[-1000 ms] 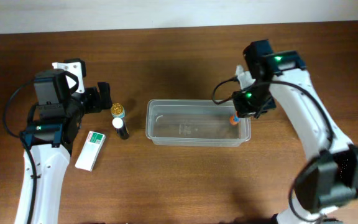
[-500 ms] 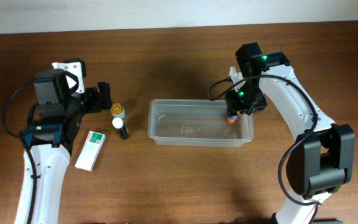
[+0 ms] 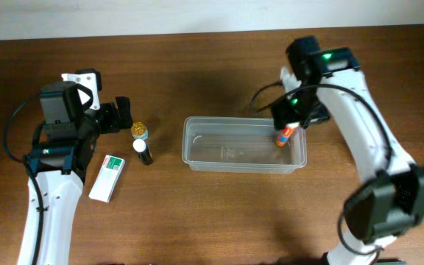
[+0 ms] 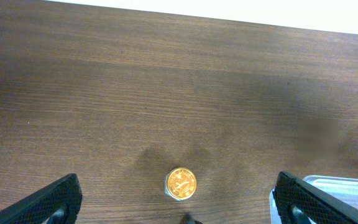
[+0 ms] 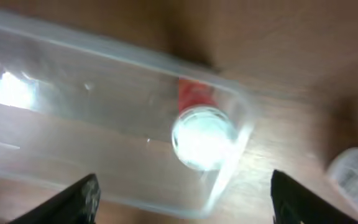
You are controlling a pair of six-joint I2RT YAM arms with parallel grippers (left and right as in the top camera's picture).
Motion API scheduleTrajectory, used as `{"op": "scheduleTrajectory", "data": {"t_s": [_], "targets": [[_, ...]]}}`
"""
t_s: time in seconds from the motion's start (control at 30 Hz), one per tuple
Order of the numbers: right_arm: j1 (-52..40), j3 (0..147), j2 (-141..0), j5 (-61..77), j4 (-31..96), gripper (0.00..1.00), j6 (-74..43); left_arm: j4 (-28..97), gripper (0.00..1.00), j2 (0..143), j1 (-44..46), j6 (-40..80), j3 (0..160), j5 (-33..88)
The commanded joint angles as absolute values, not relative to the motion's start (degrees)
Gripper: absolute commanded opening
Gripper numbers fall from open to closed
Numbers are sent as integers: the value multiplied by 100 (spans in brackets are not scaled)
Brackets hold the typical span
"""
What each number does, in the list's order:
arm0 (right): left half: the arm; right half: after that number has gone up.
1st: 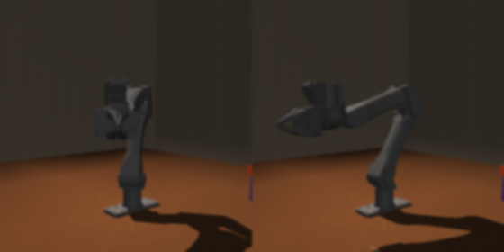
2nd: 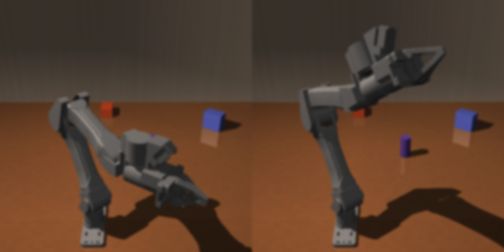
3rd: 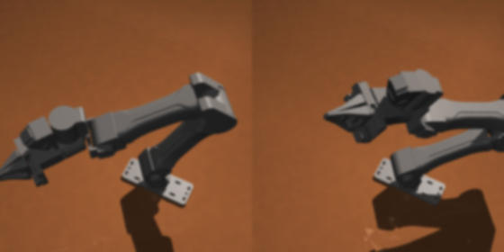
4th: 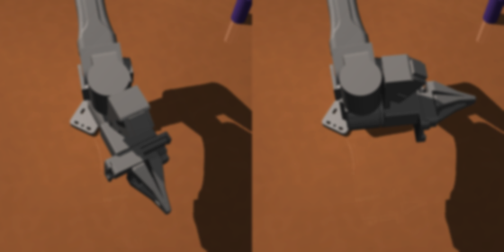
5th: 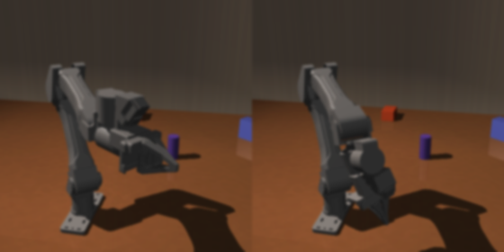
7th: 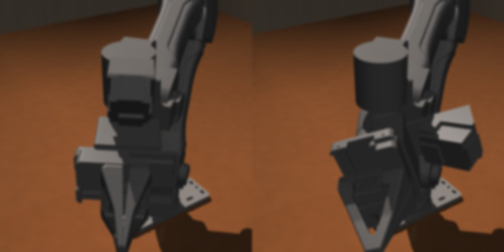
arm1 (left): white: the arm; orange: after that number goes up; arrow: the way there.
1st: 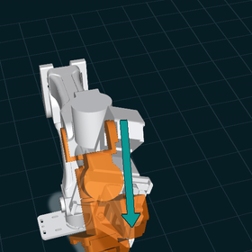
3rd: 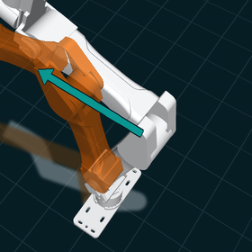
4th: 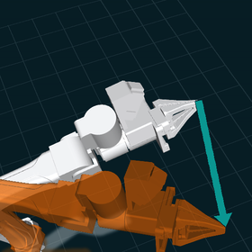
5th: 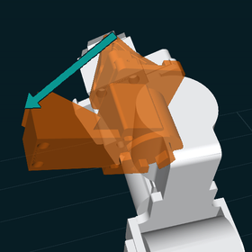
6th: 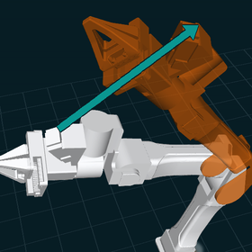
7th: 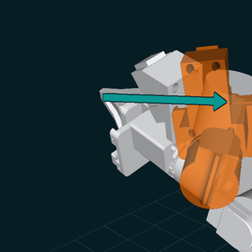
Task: Pack container
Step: 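Carry the orange tube into the container's right end and release, then move right gripper to the clear spray bottle and grasp it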
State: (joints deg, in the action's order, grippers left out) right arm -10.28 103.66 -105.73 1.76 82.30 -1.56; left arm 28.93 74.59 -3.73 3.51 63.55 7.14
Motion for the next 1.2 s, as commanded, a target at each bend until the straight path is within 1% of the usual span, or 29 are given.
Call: {"op": "scheduleTrajectory", "data": {"t_s": [0.0,0.07,0.2,0.33,0.5,0.67,0.8,0.93,0.97,1.1,1.17], "targets": [[-821,11002,-9837,-408,8405,83,-513,2849,99,7452,-392,296,6499,812],[-574,11096,-9625,-644,8438,87,-681,2829,99,7452,-392,296,6499,812],[272,11089,-9389,-819,8501,99,-869,2803,99,7452,-392,298,6499,812],[1278,10919,-9500,-751,8676,98,-869,2803,99,7452,-392,296,6499,812],[2290,10232,-9773,-204,8654,98,-799,2803,99,7452,-392,298,6499,812],[2779,9212,-9939,-169,8237,98,-687,2790,99,7452,-392,298,6499,814],[2888,8602,-9977,-169,7806,99,-624,2790,99,7452,-392,298,6499,814],[2891,8204,-9977,-165,7424,95,-624,2788,99,7452,-392,298,6499,814],[2891,8152,-9977,-169,7345,91,-624,2788,99,7452,-392,298,6499,814],[2891,8088,-9977,-174,7094,74,-624,2790,99,7452,-392,298,6499,816],[2891,8088,-9977,-174,7004,62,-624,2790,99,7452,-392,298,6499,816]]}}
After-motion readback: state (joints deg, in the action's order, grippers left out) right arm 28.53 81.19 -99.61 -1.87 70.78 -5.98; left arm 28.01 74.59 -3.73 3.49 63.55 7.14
